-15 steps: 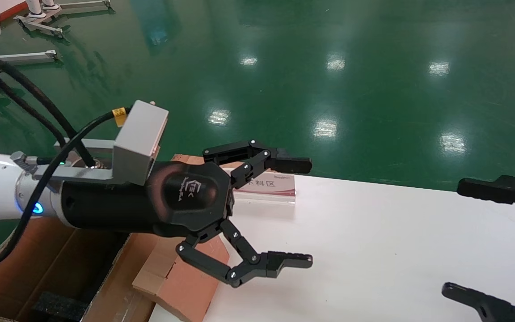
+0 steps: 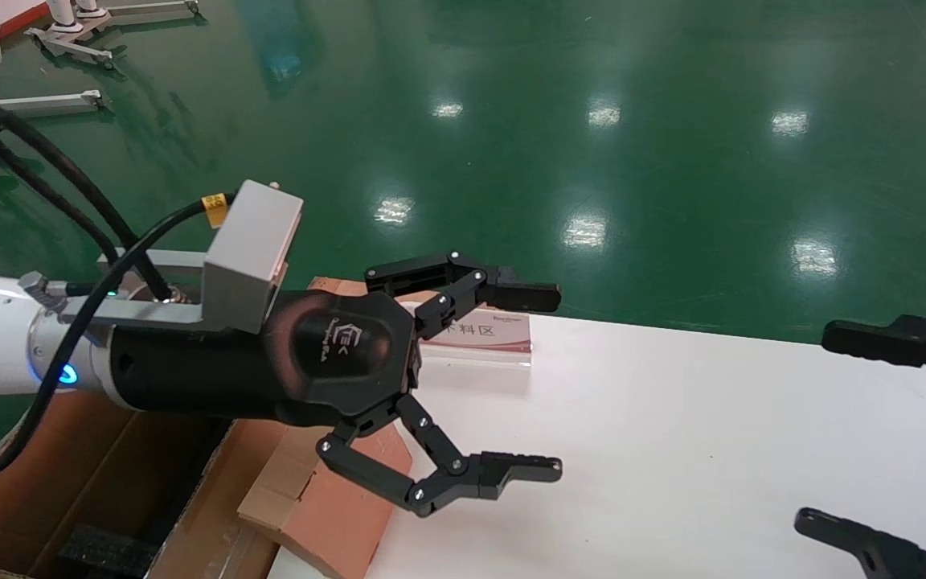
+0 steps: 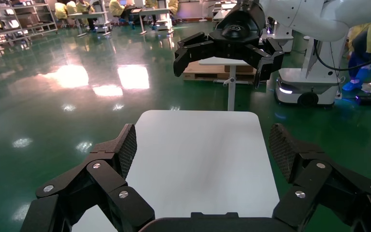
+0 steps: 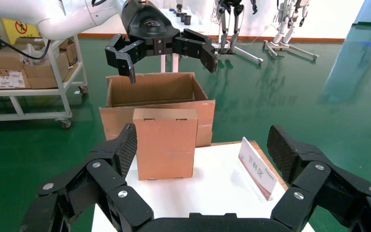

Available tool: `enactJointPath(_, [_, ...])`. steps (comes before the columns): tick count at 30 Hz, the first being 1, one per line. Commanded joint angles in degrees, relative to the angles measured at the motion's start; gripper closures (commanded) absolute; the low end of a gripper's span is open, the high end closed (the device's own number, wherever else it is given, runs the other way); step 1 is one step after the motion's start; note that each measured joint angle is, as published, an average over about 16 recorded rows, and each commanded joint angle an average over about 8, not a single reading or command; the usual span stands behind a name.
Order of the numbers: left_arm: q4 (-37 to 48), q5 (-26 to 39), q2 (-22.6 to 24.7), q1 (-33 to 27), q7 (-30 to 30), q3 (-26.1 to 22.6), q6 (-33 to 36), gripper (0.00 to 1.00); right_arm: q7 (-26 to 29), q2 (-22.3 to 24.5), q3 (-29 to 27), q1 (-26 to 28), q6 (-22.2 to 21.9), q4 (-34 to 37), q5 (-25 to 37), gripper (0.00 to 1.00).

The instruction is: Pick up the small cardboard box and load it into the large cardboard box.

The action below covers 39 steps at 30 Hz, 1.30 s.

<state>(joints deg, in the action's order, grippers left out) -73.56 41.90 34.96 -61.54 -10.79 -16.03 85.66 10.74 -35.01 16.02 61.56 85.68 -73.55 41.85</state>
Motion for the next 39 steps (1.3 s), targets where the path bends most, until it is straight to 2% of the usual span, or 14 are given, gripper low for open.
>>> enactJointPath(1, [0.00, -0.04, 0.04, -0.01, 0.04, 0.01, 0.02, 0.00, 0.00, 0.00, 0.00, 0.00, 0.00, 0.00, 0.00, 0.00])
enactJointPath(9, [-1.56, 3.35, -1.85, -0.92, -1.69, -0.96, -0.61, 0.00, -0.02, 0.00, 0.02, 0.02, 0.01, 0.03, -0.01, 0.00])
enactJointPath(14, [-3.34, 10.14, -4.04, -4.45, -6.85, -3.72, -0.81, 0.00, -0.04, 0.00, 0.05, 0.03, 0.01, 0.05, -0.02, 0.00])
enactJointPath(18, [-3.84, 17.20, -4.63, -9.68, -12.44, -7.18, 0.90, 0.00, -0.05, 0.01, 0.06, 0.04, 0.01, 0.05, -0.03, 0.00])
enactJointPath(25, [-4.05, 29.21, -3.43, -22.23, -23.39, -16.35, 4.43, 0.00, -0.06, 0.02, 0.10, 0.05, 0.00, 0.06, -0.05, 0.00])
enactJointPath(39, [-3.85, 39.56, -3.60, -38.06, -42.09, -36.13, 5.01, 0.00, -0.09, 0.04, 0.16, 0.06, -0.03, 0.06, -0.09, 0.00])
